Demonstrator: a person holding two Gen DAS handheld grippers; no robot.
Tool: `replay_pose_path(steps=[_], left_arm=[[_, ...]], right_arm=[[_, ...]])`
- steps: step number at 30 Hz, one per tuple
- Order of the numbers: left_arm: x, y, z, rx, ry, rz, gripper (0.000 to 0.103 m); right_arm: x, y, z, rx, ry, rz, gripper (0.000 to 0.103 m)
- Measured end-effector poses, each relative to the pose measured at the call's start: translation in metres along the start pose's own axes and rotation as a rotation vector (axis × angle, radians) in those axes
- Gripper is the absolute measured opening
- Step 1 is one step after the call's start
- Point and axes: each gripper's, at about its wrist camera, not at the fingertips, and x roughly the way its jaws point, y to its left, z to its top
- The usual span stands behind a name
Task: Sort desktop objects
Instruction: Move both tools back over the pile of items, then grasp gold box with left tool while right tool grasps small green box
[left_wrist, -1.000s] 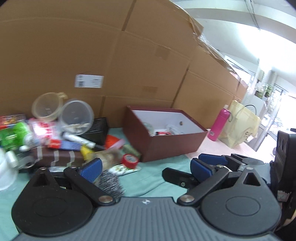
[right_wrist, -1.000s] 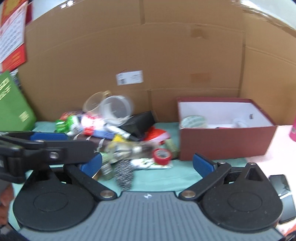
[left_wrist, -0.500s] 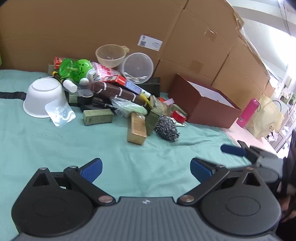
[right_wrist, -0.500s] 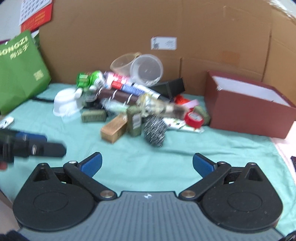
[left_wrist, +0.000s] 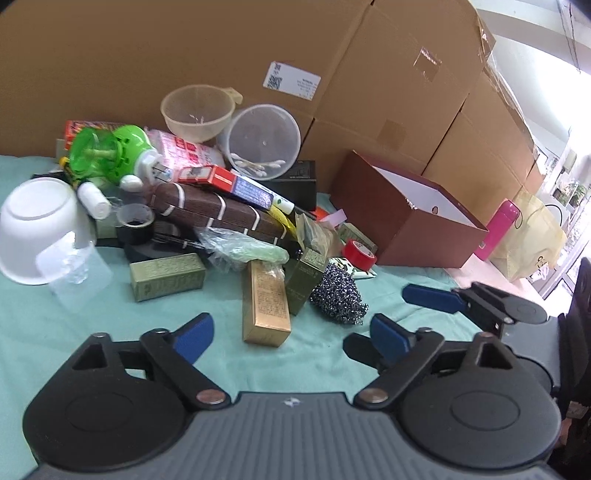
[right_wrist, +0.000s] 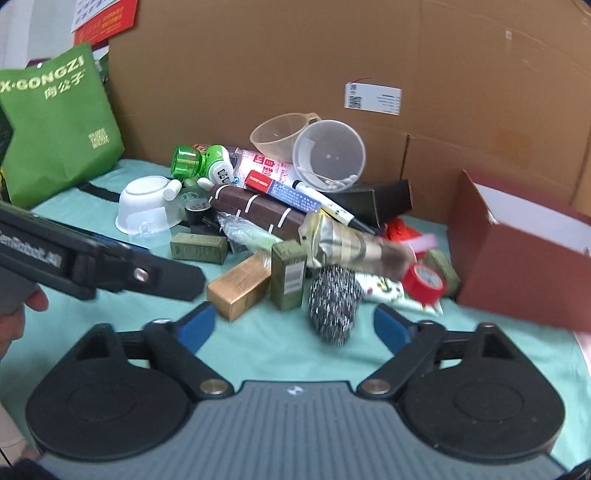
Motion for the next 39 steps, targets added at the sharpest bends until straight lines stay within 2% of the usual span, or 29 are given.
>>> replay_pose_path(steps=[4, 7, 14, 16, 18, 20, 21, 22, 25, 27, 29, 31, 32, 35, 36, 37, 39], left_arm=[[0.020, 0.007, 0.008, -0.022, 0.026, -0.022, 0.070], [0.032, 0.011, 0.012, -0.030, 0.051, -0.035, 0.057], [0.052, 0.021, 0.023, -0.054, 0.079, -0.028, 0.056], [0.056, 0.027, 0.025, -0.071, 0.085, -0.022, 0.056], [0.059, 0.033, 0.026, -0.095, 0.100, -0.027, 0.057], [0.059, 0.036, 0.026, -0.102, 0.111, -0.026, 0.058], [0.059, 0.035, 0.026, -0.089, 0.120, -0.015, 0.058], [0.059, 0.035, 0.024, -0.076, 0.127, -0.017, 0.058], [0.063, 0.028, 0.019, -0.037, 0.144, -0.044, 0.063], [0.067, 0.022, 0.019, 0.007, 0.131, -0.029, 0.063], [0.069, 0.022, 0.020, 0.005, 0.129, -0.020, 0.060], [0.067, 0.026, 0.020, 0.008, 0.130, 0.010, 0.037], [0.065, 0.028, 0.019, 0.010, 0.131, 0.004, 0.037], [0.055, 0.034, 0.017, 0.022, 0.152, -0.001, 0.036], [0.050, 0.035, 0.017, 0.034, 0.157, 0.004, 0.035], [0.045, 0.038, 0.016, 0.042, 0.158, 0.008, 0.034], [0.037, 0.045, 0.015, 0.050, 0.159, 0.035, 0.034]], right_arm=[[0.022, 0.001, 0.007, -0.100, 0.023, 0.018, 0.064], [0.037, 0.000, 0.009, -0.150, 0.039, 0.042, 0.057], [0.054, 0.005, 0.013, -0.226, 0.012, 0.081, 0.047], [0.061, 0.006, 0.014, -0.219, 0.018, 0.100, 0.036], [0.064, 0.006, 0.014, -0.205, 0.030, 0.109, 0.034], [0.059, 0.003, 0.013, -0.172, 0.058, 0.102, 0.017], [0.053, -0.002, 0.012, -0.129, 0.075, 0.109, 0.002], [0.045, -0.007, 0.010, -0.081, 0.092, 0.131, 0.000], [0.021, -0.013, 0.000, -0.044, 0.109, 0.152, 0.000], [0.016, -0.011, -0.003, -0.054, 0.123, 0.143, 0.000], [0.018, -0.007, -0.003, -0.076, 0.128, 0.126, 0.001], [0.021, -0.005, -0.002, -0.082, 0.106, 0.104, 0.002], [0.023, -0.006, 0.000, -0.073, 0.091, 0.100, 0.004], [0.032, -0.009, 0.009, -0.045, 0.077, 0.092, 0.014], [0.035, -0.009, 0.011, -0.040, 0.072, 0.083, 0.026], [0.037, -0.008, 0.014, -0.039, 0.065, 0.069, 0.042], [0.040, -0.006, 0.017, -0.041, 0.042, 0.045, 0.045]])
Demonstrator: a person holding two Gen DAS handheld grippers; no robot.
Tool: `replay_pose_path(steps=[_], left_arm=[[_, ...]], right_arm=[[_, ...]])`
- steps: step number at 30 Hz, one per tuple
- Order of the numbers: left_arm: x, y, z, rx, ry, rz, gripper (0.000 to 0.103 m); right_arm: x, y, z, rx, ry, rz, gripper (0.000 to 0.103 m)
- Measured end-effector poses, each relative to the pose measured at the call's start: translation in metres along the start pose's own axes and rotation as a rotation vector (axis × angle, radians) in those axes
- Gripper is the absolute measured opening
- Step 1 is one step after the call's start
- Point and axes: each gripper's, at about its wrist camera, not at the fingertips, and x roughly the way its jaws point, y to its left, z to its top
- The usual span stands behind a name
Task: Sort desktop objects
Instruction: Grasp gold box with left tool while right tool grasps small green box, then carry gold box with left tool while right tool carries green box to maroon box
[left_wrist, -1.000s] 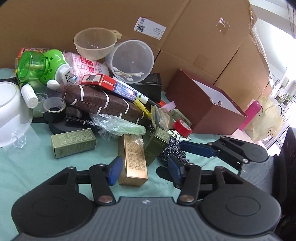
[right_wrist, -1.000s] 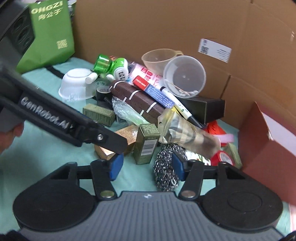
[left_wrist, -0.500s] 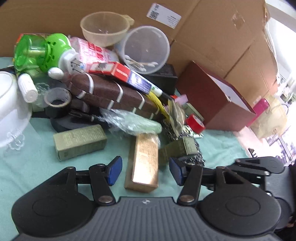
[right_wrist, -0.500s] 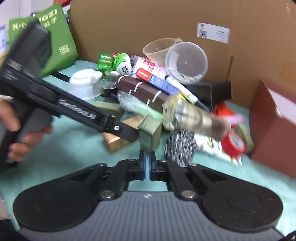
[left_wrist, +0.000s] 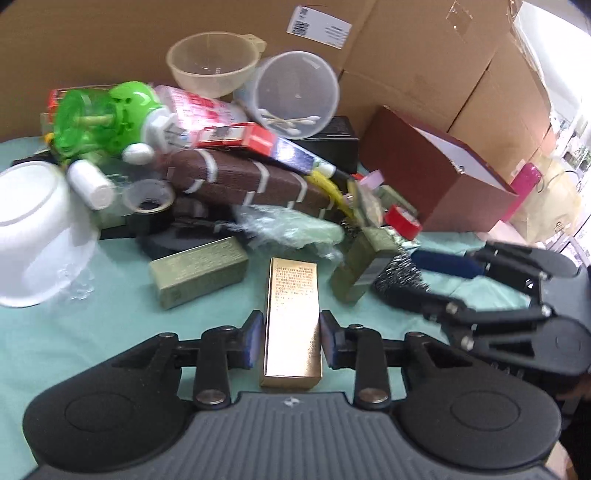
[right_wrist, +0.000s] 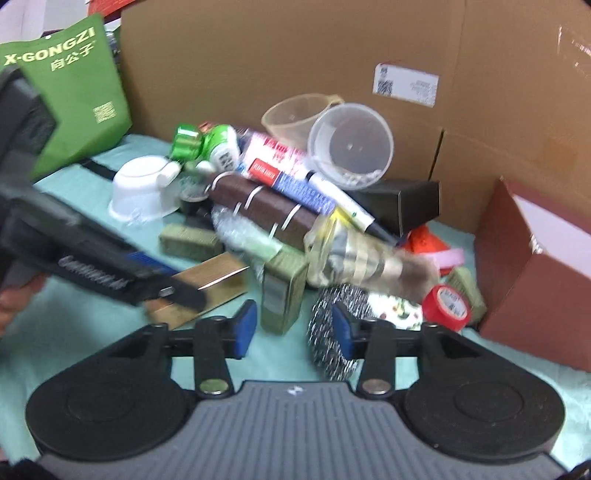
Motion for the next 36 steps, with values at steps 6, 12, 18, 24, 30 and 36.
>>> replay_pose_path(steps=[6, 12, 18, 24, 30, 36], left_arm=[[0.002, 0.002, -0.004, 0.007, -0.016, 0.029, 0.037], [0.008, -0.004, -0.001, 0.028, -0.028, 0.056, 0.033], [0.010, -0.007, 0.000, 0.002, -0.044, 0.078, 0.033], [0.003, -0.010, 0.001, -0.041, -0.030, 0.068, 0.032], [-0.014, -0.035, 0.010, 0.000, -0.062, 0.047, 0.031], [-0.031, -0.083, 0.042, 0.064, -0.147, -0.018, 0.032]], right_arm=[[0.024, 0.006, 0.007, 0.041, 0.010, -0.014, 0.044], [0.033, 0.004, 0.006, 0.081, 0.035, -0.001, 0.022], [0.030, 0.006, 0.005, 0.078, 0.038, -0.002, 0.021], [0.006, 0.002, 0.009, 0.084, -0.007, 0.018, 0.020], [-0.034, -0.019, 0.019, 0.135, -0.078, 0.012, 0.020], [-0.097, -0.060, 0.030, 0.175, -0.186, -0.079, 0.020]])
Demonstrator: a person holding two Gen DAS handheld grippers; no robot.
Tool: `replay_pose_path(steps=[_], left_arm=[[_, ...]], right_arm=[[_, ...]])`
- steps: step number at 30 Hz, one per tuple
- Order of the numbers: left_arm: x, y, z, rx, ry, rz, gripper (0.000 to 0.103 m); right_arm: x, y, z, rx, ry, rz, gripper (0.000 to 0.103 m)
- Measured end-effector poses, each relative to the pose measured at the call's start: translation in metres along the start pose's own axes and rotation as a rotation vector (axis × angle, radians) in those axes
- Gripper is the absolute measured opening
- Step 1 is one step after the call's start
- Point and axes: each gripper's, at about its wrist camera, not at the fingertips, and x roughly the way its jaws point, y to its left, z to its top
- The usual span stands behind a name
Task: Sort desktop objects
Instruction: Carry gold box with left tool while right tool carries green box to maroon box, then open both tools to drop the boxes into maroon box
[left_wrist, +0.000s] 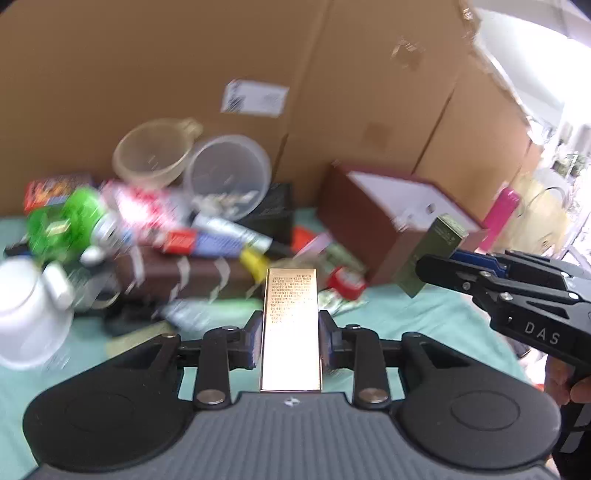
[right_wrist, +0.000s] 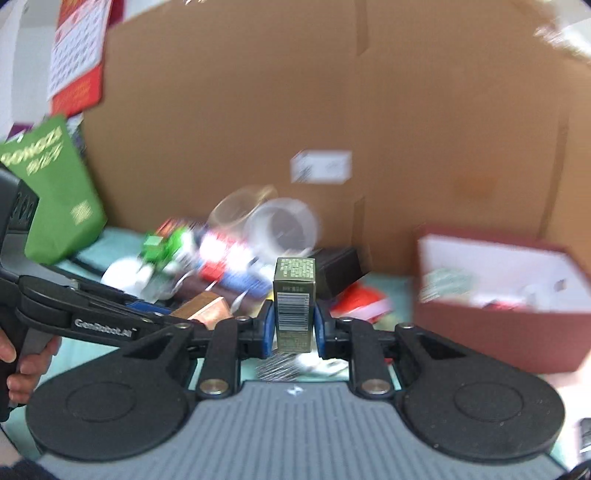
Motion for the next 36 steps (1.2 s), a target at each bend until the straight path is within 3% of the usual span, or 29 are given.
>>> replay_pose_path(steps=[7, 15, 19, 25, 32, 33, 35, 36], left_arm=[[0.020, -0.071, 0.049, 0.038, -0.074, -0.105, 0.032], [0.091, -0.137, 0.090, 0.043, -0.077, -0.170, 0.032], [0.135, -0.161, 0.103, 0.057, -0.071, -0.149, 0.032], [0.202, -0.171, 0.113, 0.027, -0.026, -0.123, 0.032], [0.238, -0.170, 0.108, 0.011, 0.005, -0.115, 0.031], [0.238, -0.169, 0.109, 0.007, -0.010, -0.112, 0.036], [0.236, -0.167, 0.111, -0.011, -0.035, -0.130, 0.067], [0.234, -0.165, 0.112, -0.021, -0.045, -0.138, 0.091]], right_arm=[[-0.046, -0.072, 0.026, 0.036, -0.082, -0.189, 0.020], [-0.025, -0.174, 0.028, 0.168, -0.059, -0.356, 0.020], [0.000, -0.216, 0.021, 0.241, -0.027, -0.381, 0.020], [0.044, -0.249, 0.013, 0.265, 0.020, -0.365, 0.020], [0.088, -0.265, 0.000, 0.265, 0.086, -0.328, 0.020], [0.092, -0.266, -0.001, 0.259, 0.094, -0.322, 0.021], [0.097, -0.266, -0.004, 0.248, 0.099, -0.311, 0.021], [0.097, -0.266, -0.003, 0.242, 0.094, -0.311, 0.027]])
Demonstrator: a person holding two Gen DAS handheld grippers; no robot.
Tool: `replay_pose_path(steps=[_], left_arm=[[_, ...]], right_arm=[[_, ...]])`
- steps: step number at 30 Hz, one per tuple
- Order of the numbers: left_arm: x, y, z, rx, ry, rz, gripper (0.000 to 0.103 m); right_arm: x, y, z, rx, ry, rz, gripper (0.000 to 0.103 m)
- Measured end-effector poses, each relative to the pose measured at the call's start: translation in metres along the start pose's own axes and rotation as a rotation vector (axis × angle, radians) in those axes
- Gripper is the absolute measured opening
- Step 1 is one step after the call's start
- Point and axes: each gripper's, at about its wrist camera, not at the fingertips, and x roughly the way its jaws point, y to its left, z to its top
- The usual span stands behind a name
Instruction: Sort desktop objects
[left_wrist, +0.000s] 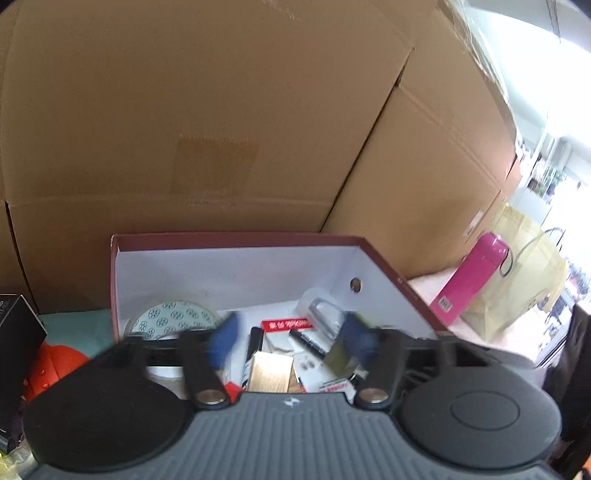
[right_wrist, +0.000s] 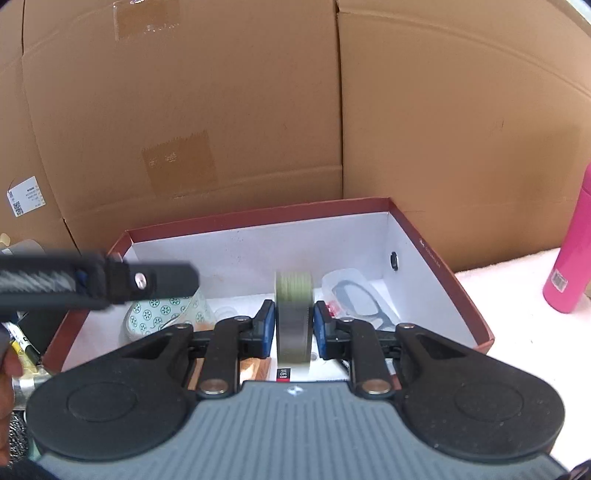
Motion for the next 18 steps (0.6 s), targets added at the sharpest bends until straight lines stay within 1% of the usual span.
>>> replay_pose_path(steps=[1, 3, 5, 6, 7, 9, 14, 18], left_arm=[[-0.003, 0.001, 0.001, -0.003, -0.013, -0.006, 0.103], [-0.008, -0.001, 0.002, -0.001, -0.039, 0.005, 0.103], [-0.010, -0.003, 0.004, 0.012, -0.028, 0.020, 0.103], [-0.011, -0.003, 0.004, 0.016, -0.024, 0.020, 0.103], [-0.013, -0.002, 0.003, 0.016, -0.028, 0.016, 0.103], [-0.018, -0.002, 0.001, 0.019, -0.046, 0.011, 0.103], [-0.027, -0.010, -0.005, 0.069, -0.070, 0.043, 0.103], [-0.042, -0.019, -0.010, 0.106, -0.098, 0.064, 0.103]], right_arm=[[0.000, 0.000, 0.000, -0.004, -0.004, -0.001, 0.042], [-0.002, 0.000, 0.000, -0.007, -0.018, -0.016, 0.052], [-0.006, 0.001, 0.002, -0.011, -0.014, -0.022, 0.066], [-0.008, 0.001, 0.002, -0.009, -0.015, -0.020, 0.086], [-0.011, 0.002, 0.001, -0.006, -0.026, -0.019, 0.097], [-0.020, 0.004, -0.001, -0.005, -0.052, -0.021, 0.099], [-0.037, 0.007, -0.001, -0.017, -0.050, -0.036, 0.101], [-0.052, 0.009, -0.002, -0.023, -0.049, -0.052, 0.101]])
